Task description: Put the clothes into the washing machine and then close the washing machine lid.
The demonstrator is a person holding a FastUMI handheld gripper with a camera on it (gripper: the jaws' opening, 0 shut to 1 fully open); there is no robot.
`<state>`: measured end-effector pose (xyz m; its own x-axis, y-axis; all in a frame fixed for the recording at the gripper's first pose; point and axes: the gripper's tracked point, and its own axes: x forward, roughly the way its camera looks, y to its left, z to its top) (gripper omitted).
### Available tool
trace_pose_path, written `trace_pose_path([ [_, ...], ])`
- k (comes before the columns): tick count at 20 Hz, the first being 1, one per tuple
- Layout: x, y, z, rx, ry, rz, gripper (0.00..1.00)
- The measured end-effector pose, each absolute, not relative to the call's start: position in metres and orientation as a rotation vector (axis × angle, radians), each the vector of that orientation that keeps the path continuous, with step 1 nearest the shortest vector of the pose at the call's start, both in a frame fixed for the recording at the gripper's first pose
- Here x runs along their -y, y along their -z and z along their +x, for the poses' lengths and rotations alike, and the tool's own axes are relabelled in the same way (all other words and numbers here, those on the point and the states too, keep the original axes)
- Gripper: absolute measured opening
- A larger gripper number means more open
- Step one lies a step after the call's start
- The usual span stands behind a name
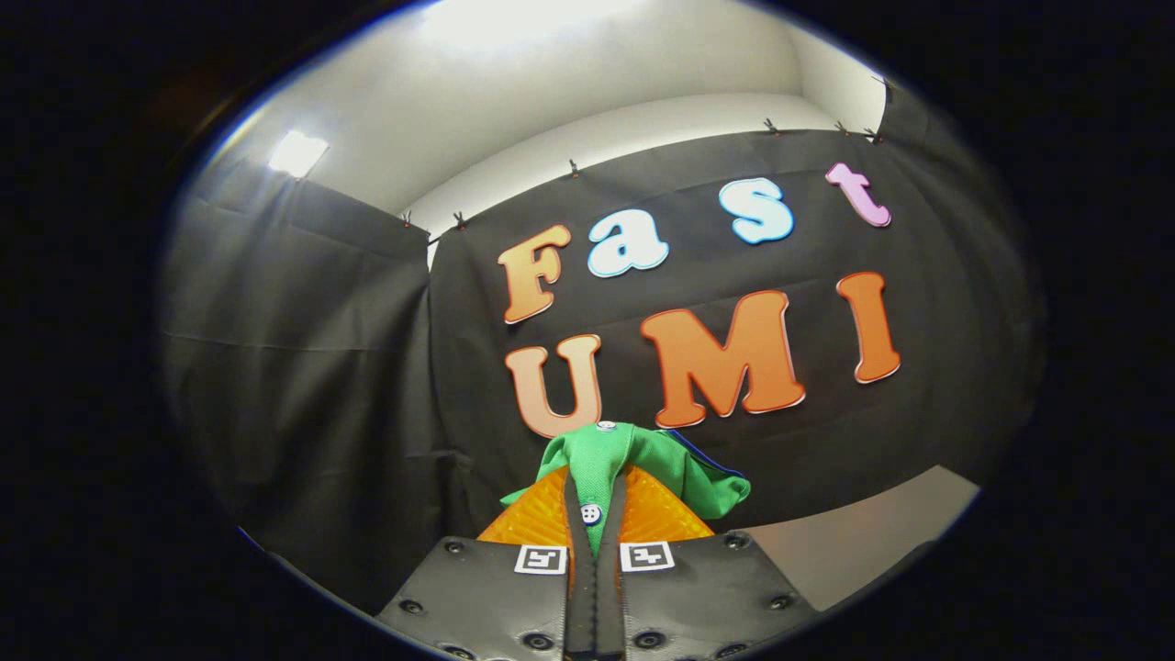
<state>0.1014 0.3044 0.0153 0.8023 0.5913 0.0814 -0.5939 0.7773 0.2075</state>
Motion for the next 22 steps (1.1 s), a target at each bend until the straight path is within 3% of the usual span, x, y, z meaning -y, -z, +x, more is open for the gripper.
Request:
trace_pose_path([
  [11, -0.481, 0.102, 0.12, -0.181, -0.746, 0.208, 0.08],
  [22, -0.525, 0.309, 0.155, -0.522, -0.646, 0.154, 0.08],
])
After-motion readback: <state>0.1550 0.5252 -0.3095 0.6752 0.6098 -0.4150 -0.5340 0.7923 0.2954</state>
